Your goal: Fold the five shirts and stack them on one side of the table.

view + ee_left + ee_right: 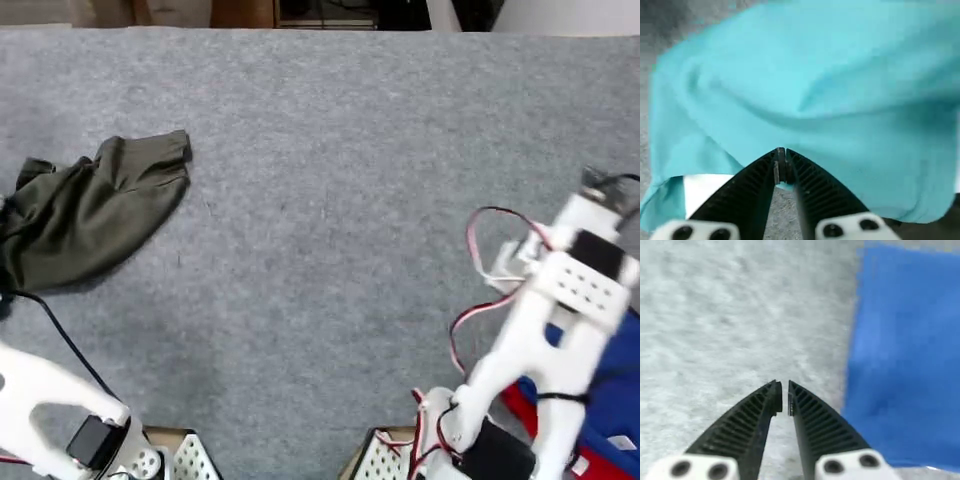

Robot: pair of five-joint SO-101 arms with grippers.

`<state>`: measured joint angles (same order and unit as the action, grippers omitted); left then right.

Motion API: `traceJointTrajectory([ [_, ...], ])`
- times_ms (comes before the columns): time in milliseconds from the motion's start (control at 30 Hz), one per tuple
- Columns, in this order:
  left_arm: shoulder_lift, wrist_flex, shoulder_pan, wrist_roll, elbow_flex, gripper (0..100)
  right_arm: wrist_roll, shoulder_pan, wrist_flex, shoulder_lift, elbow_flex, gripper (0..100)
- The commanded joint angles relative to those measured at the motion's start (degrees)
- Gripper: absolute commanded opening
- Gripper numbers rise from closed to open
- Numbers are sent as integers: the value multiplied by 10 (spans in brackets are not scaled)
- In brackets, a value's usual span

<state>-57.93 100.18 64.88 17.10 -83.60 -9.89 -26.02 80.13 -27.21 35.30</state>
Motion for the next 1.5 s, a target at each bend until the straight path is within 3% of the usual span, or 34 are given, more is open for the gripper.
traceJointTrajectory([
  [0, -16, 1, -8, 5, -15, 74, -42, 80, -18, -18, -2, 44],
  [167, -69, 1, -7, 2, -65, 143, -48, 125, -50, -18, -2, 44],
  [300, -86, 3, -1, 2, -120, 138, -48, 138, -89, -17, -1, 44],
  [667, -82, 3, -7, 3, -121, 138, -49, 227, -243, -17, 69, 44],
  [933, -80, 3, -10, 6, -122, 16, -50, 236, -435, -17, 173, 44],
  [1100, -24, 4, -18, 2, -120, 19, -50, 268, -575, -17, 260, 44],
  [1300, 22, 5, -50, 2, -117, 23, -50, 273, -645, -17, 315, 44],
  [1467, 33, 5, -49, 1, -117, 164, -50, 273, -663, -17, 334, 44],
])
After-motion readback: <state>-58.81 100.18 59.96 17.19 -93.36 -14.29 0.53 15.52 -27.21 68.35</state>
